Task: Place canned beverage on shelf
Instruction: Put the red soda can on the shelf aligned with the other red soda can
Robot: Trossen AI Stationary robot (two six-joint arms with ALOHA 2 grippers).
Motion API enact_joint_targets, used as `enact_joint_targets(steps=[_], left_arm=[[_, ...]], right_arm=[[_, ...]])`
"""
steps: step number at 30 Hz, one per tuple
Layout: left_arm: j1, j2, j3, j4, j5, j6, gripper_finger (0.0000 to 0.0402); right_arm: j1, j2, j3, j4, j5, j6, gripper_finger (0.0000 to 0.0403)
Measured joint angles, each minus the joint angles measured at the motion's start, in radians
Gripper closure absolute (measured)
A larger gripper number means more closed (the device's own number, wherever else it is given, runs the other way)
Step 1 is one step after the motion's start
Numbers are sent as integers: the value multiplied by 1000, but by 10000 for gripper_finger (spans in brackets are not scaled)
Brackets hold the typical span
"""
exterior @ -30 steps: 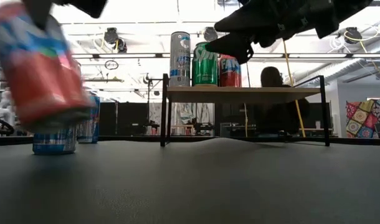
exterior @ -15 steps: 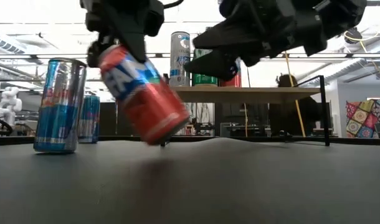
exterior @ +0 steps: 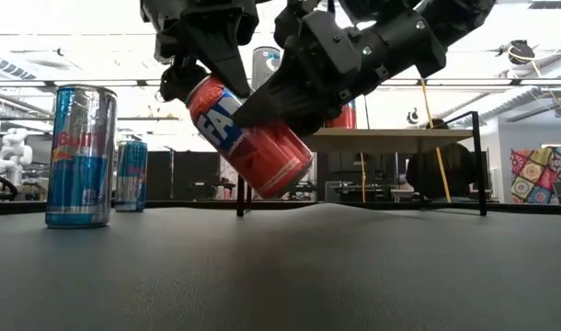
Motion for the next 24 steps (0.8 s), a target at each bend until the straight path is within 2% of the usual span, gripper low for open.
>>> enact_joint_targets(steps=[8,12,17,21,24], left_arm=[[0,0,0,16,-31,31,129],[-5,0,0,31,-87,65,81],[-31,-5,5,63,-215,133,15],[-86,-19,3,57,-385,193,9],[-140,-15,-16,126,-520,250,8]], right_arm=[[-3,8,6,-16,5,11,85],[-3,7,-13,32,6,19,109],[-25,7,-170,395,-20,57,115],[-53,4,-341,764,-48,70,116],[-56,2,-435,997,-49,55,117]])
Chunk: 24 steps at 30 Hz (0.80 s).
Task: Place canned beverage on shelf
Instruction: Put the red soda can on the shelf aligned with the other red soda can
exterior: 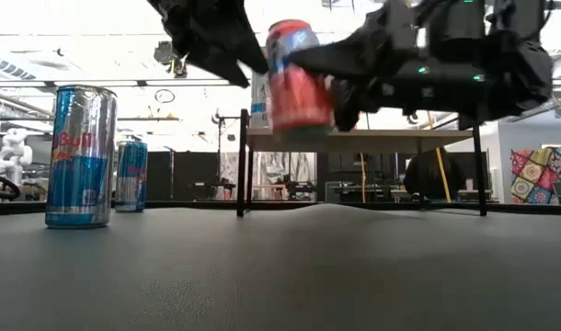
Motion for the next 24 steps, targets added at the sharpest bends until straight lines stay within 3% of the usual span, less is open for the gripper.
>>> enact_joint_targets(steps=[4,12,20,24], left_arm=[[-23,5,-108,324,-13,93,7],[16,38,-320,882,47,251,6],[49,114,-343,1059,107,318,6],[49,118,-343,1067,102,332,32]], right_arm=[[1,-1,-49,145,-46,-75,116],[6,-1,-20,174,-135,-110,112],[5,0,17,172,-160,-112,111],[5,-1,17,173,-159,-97,111]])
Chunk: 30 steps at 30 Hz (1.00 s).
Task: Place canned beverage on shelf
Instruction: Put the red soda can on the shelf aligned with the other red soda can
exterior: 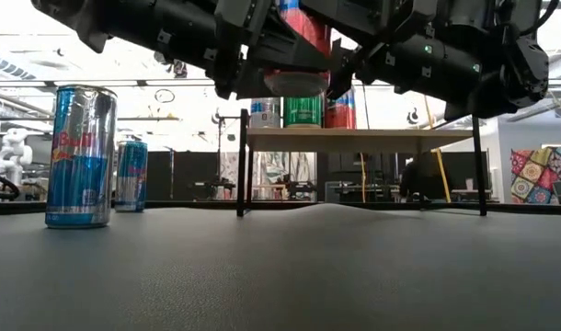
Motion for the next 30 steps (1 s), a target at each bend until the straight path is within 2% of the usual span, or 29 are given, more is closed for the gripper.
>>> enact_joint_targets(steps=[7,13,17,22,30], left_arm=[[0,2,0,-24,-2,-17,123],[4,2,0,-135,-42,-69,123],[20,2,-2,-205,-89,-112,123],[29,2,-2,-261,-97,-139,122],[31,1,0,-307,-99,-146,121]], right_arm=[[-14,-1,0,-57,5,39,109],[-39,-4,3,-160,3,76,67],[-58,-36,39,-337,29,101,39],[-56,-68,97,-527,67,53,43],[-55,-131,119,-648,107,38,50]])
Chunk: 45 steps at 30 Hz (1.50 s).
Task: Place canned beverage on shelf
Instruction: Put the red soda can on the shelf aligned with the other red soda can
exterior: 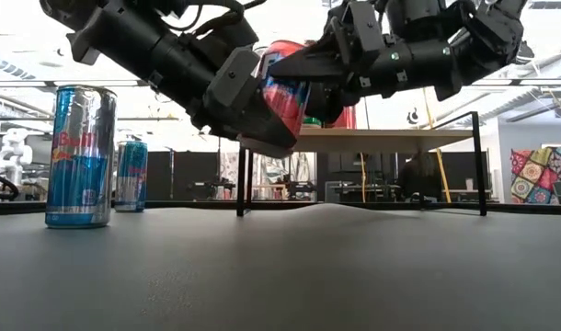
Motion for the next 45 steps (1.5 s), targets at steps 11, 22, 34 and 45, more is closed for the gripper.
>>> enact_joint_targets(steps=[11,22,34,45], left_arm=[[1,0,0,-33,1,-31,119],[2,0,0,-27,3,-39,106],[-9,-133,0,-62,-46,67,51],[-14,-135,0,-71,-80,60,50]], right_arm=[[9,-67,0,-104,33,4,58],[10,-80,0,-123,56,14,125],[-9,-485,35,-688,269,-22,124],[-232,-649,132,-953,257,-127,123]])
